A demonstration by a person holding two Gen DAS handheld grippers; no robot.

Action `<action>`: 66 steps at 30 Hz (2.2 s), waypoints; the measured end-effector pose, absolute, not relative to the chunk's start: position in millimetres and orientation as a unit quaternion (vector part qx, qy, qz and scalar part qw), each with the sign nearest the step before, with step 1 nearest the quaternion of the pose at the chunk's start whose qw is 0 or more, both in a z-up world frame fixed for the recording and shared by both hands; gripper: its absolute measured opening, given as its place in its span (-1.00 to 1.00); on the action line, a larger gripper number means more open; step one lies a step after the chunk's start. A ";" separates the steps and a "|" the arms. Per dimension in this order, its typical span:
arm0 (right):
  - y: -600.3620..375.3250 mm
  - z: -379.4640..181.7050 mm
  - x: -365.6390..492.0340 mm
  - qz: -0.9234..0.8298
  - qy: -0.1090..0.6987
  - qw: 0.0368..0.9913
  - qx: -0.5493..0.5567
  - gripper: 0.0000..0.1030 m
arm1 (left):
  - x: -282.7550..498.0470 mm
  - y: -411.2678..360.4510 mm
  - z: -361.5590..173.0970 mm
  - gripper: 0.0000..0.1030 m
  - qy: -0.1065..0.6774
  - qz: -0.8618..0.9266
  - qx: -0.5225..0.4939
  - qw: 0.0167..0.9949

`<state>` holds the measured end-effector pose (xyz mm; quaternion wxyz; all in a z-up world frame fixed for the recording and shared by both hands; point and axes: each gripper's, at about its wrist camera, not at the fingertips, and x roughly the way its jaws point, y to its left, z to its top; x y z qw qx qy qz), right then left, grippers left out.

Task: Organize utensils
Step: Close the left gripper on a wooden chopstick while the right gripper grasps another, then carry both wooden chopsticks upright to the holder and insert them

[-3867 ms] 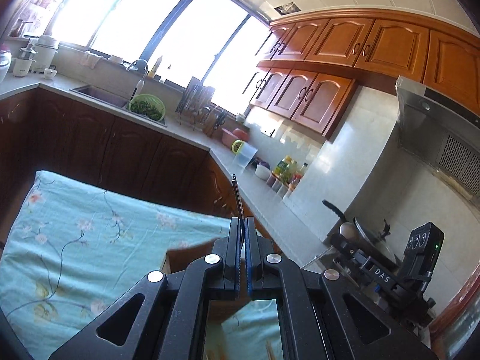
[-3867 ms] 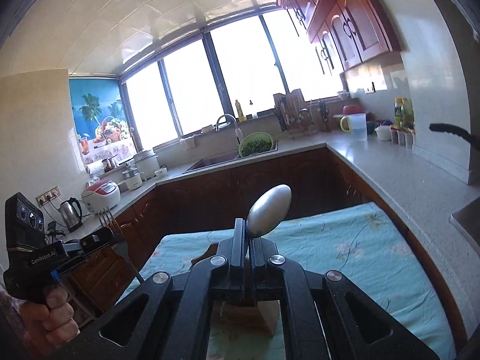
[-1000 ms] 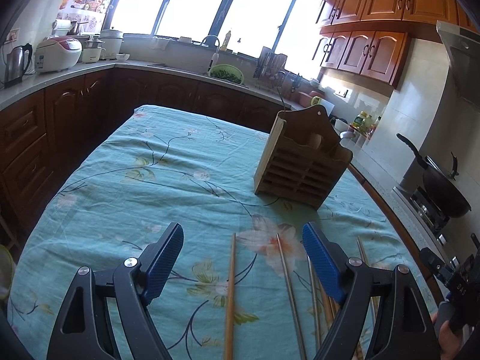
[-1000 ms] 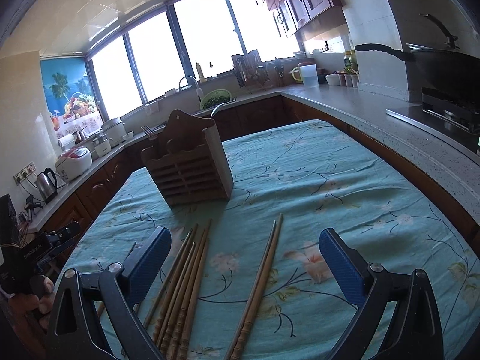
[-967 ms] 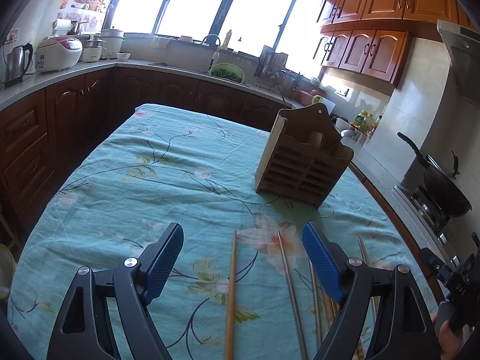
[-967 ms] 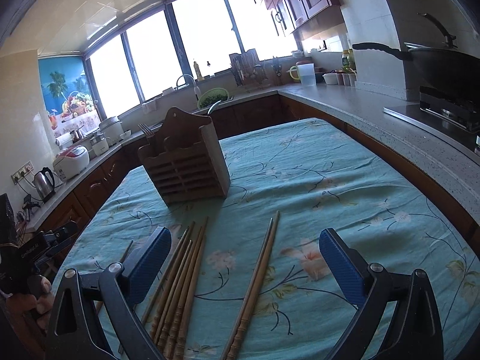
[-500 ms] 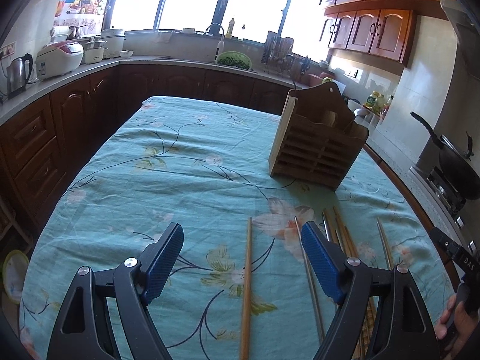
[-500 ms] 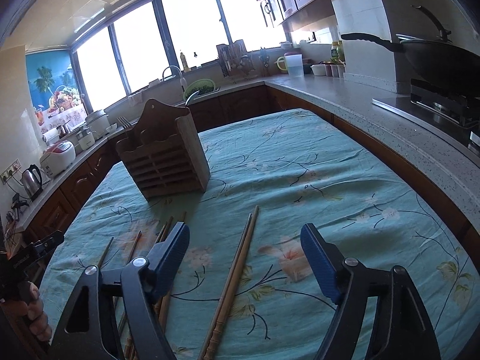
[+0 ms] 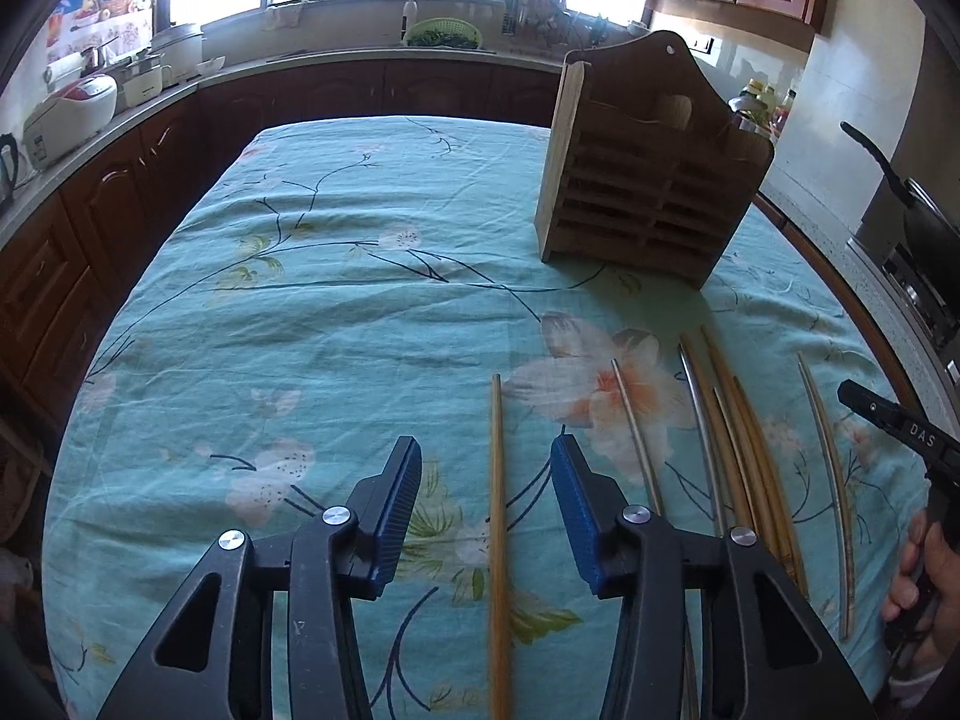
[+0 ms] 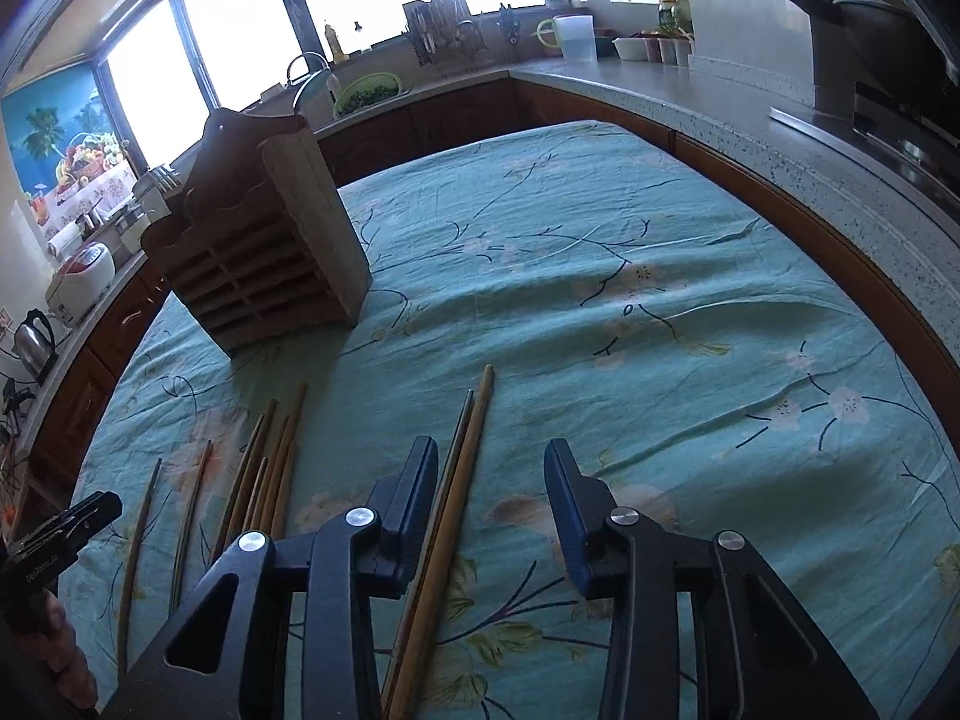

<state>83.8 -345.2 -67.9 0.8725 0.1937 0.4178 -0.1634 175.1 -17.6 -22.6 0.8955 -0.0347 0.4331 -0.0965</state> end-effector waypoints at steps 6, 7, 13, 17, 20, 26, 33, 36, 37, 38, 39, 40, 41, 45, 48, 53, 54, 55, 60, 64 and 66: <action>-346.9 -82.0 104.2 -0.165 0.451 0.860 0.172 -0.60 | 192.4 -25.5 -35.9 -0.34 0.453 -0.103 -0.026 0.885; -347.4 -81.8 105.4 -0.166 0.450 0.861 0.170 -0.60 | 195.0 -27.3 -39.0 -0.40 0.460 -0.104 -0.024 0.882; -345.4 -83.5 122.4 -0.166 0.466 0.857 0.141 -0.60 | 205.7 -35.7 -47.3 -0.45 0.463 -0.105 -0.004 0.880; -336.9 -86.5 135.5 -0.169 0.471 0.859 0.108 -0.59 | 208.8 -39.3 -49.3 -0.59 0.458 -0.103 0.008 0.883; -338.1 -87.0 138.2 -0.165 0.471 0.860 0.108 -0.62 | 208.8 -38.5 -49.9 -0.85 0.455 -0.104 0.009 0.885; -344.4 -83.1 131.9 -0.149 0.460 0.863 0.149 -0.89 | 210.4 -25.9 -49.5 -0.94 0.460 -0.122 -0.029 0.879; -338.1 -44.6 110.7 -0.123 0.412 0.885 0.180 -0.91 | 198.2 -11.6 -24.0 -0.94 0.436 -0.151 -0.077 0.884; -335.9 -24.9 101.5 -0.116 0.391 0.894 0.186 -0.91 | 189.4 -5.5 -4.8 -0.94 0.417 -0.166 -0.094 0.889; -335.3 -17.8 97.9 -0.113 0.383 0.897 0.190 -0.91 | 186.2 -3.3 2.2 -0.94 0.409 -0.171 -0.099 0.891; -335.4 -10.9 94.9 -0.110 0.374 0.901 0.193 -0.91 | 182.4 -0.7 9.5 -0.94 0.401 -0.175 -0.104 0.893; -334.3 -3.0 91.5 -0.109 0.365 0.904 0.192 -0.91 | 178.9 2.3 16.2 -0.94 0.394 -0.175 -0.108 0.896; -332.8 4.3 87.6 -0.108 0.356 0.908 0.191 -0.91 | 175.5 5.0 23.0 -0.94 0.386 -0.177 -0.112 0.899; -332.1 12.3 84.2 -0.105 0.346 0.912 0.192 -0.91 | 170.5 7.8 29.9 -0.94 0.377 -0.179 -0.116 0.901; -330.4 42.0 76.1 -0.096 0.309 0.926 0.194 -0.91 | 154.5 18.9 52.2 -0.94 0.348 -0.187 -0.131 0.909; -329.6 60.1 73.1 -0.092 0.286 0.934 0.192 -0.91 | 143.0 26.2 64.1 -0.94 0.331 -0.186 -0.142 0.914; -328.1 80.6 72.7 -0.081 0.258 0.944 0.191 -0.91 | 131.9 32.3 79.6 -0.94 0.310 -0.186 -0.148 0.921; -326.7 83.4 71.8 -0.079 0.254 0.945 0.190 -0.91 | 130.3 33.3 82.4 -0.94 0.307 -0.188 -0.149 0.921; -325.9 87.0 71.7 -0.077 0.249 0.947 0.188 -0.91 | 129.3 33.9 85.0 -0.94 0.303 -0.189 -0.150 0.922; -322.6 98.7 76.3 -0.070 0.234 0.953 0.182 -0.91 | 127.6 34.6 98.0 -0.94 0.285 -0.194 -0.147 0.927; -321.9 101.4 82.5 -0.067 0.229 0.954 0.182 -0.91 | 131.5 33.6 105.0 -0.94 0.274 -0.196 -0.145 0.930; -322.2 102.4 85.2 -0.065 0.228 0.954 0.183 -0.91 | 133.8 33.6 108.6 -0.94 0.268 -0.196 -0.144 0.932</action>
